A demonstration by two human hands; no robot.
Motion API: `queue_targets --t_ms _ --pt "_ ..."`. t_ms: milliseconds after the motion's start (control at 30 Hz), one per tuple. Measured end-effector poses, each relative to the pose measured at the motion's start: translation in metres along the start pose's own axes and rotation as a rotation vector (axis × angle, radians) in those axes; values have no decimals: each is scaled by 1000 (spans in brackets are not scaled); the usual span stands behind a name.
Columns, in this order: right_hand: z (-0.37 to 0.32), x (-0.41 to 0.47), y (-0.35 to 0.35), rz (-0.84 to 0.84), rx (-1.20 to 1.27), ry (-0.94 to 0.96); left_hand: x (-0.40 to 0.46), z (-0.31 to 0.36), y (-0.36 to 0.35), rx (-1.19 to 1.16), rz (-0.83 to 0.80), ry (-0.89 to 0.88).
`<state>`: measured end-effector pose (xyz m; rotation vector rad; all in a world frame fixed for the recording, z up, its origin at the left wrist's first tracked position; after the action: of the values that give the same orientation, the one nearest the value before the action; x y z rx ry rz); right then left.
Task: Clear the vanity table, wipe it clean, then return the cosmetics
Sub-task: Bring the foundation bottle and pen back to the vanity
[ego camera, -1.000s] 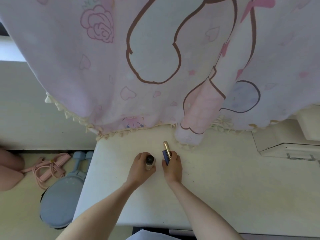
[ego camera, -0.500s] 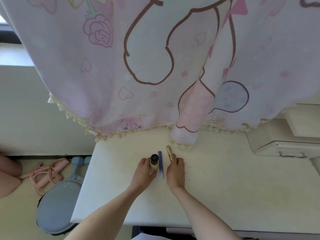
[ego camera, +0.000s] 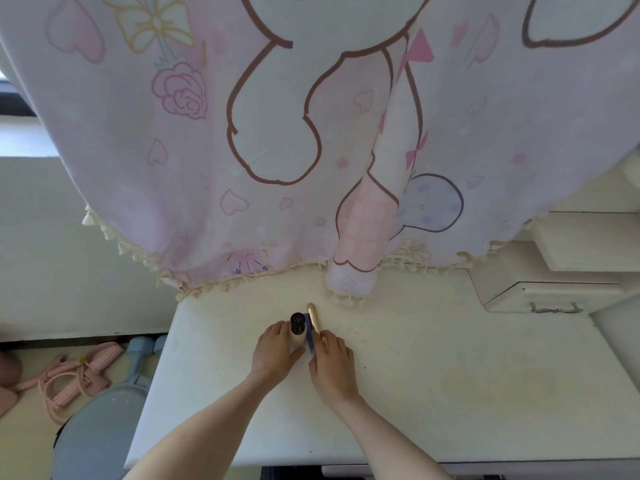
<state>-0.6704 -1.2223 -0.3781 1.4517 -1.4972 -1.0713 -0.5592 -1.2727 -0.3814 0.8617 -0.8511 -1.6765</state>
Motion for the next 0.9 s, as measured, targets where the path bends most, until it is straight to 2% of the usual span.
queue_targets --t_ms 100,267,400,467,700,800,900 --pt "2 -4 4 19 -2 37 -7 -6 0 66 -30 18" --pt "9 -7 1 -28 -82 68 -29 -18 4 311 -71 -9" --pt "12 -11 -5 -78 -169 86 -50 -26 -4 441 -207 -11" --pt "11 -14 -6 -87 -185 51 -57 -27 -3 469 -195 -39" --pt "-3 -34 4 -45 -169 -129 -60 -8 15 474 -151 -369" --pt "-12 -56 19 39 -144 -258 -73 9 28 502 -108 -529" --pt "-11 -93 38 109 -201 -388 -94 28 34 461 -133 -660"
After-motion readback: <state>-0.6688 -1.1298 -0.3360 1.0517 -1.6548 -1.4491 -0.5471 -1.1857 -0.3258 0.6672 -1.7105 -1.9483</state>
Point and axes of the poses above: each hand's wrist, its own x-axis towards the middle knuckle, its own y-axis out of the back of the hand, z = x × y, the point moved 7 cm from there along x, towards the middle knuckle, and after that the axes turned 3 degrees about z, right-handed, at the moved point
